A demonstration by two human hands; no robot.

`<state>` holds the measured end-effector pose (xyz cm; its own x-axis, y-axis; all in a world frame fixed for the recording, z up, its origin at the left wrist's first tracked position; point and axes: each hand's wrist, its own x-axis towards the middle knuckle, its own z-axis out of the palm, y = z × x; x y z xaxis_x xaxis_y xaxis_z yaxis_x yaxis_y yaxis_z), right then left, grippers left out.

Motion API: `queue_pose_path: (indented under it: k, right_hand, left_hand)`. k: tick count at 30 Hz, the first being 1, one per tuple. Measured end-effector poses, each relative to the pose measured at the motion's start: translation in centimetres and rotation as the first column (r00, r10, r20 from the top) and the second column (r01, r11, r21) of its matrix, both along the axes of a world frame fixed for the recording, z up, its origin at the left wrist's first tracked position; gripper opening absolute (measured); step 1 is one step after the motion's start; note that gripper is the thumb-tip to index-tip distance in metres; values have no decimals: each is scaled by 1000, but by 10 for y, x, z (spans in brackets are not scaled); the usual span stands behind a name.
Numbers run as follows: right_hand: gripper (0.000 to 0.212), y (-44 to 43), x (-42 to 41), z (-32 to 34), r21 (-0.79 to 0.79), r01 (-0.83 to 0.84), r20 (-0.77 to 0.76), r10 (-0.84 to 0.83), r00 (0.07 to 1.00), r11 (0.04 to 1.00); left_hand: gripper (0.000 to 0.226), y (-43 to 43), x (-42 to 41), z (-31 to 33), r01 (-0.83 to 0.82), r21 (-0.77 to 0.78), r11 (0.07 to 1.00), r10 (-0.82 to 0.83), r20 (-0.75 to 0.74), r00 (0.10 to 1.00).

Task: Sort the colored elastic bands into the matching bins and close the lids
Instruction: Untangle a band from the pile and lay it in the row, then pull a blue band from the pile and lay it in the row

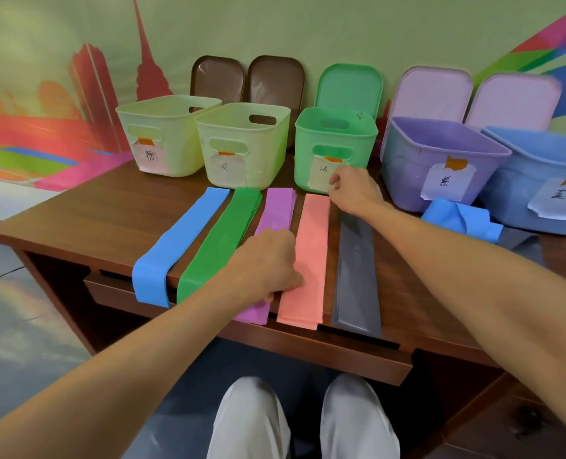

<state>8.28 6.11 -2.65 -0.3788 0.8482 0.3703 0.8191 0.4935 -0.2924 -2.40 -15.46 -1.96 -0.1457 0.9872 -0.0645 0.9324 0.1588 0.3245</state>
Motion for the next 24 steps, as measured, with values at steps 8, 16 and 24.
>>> queue_pose_path:
  k: [8, 16, 24]
  right_hand:
    - [17, -44, 76, 26, -91, -242, 64, 249, 966, 966]
    - [28, -66, 180, 26, -140, -167, -61, 160, 985, 976]
    - [16, -44, 256, 6, -78, 65, -413, -91, 906, 995]
  left_hand:
    - [16, -5, 20, 18, 195, 217, 957, -225, 126, 966]
    - [19, 12, 73, 15, 255, 291, 922, -335, 270, 903]
    - [14, 63, 130, -5, 208, 303, 930, -311, 347, 885]
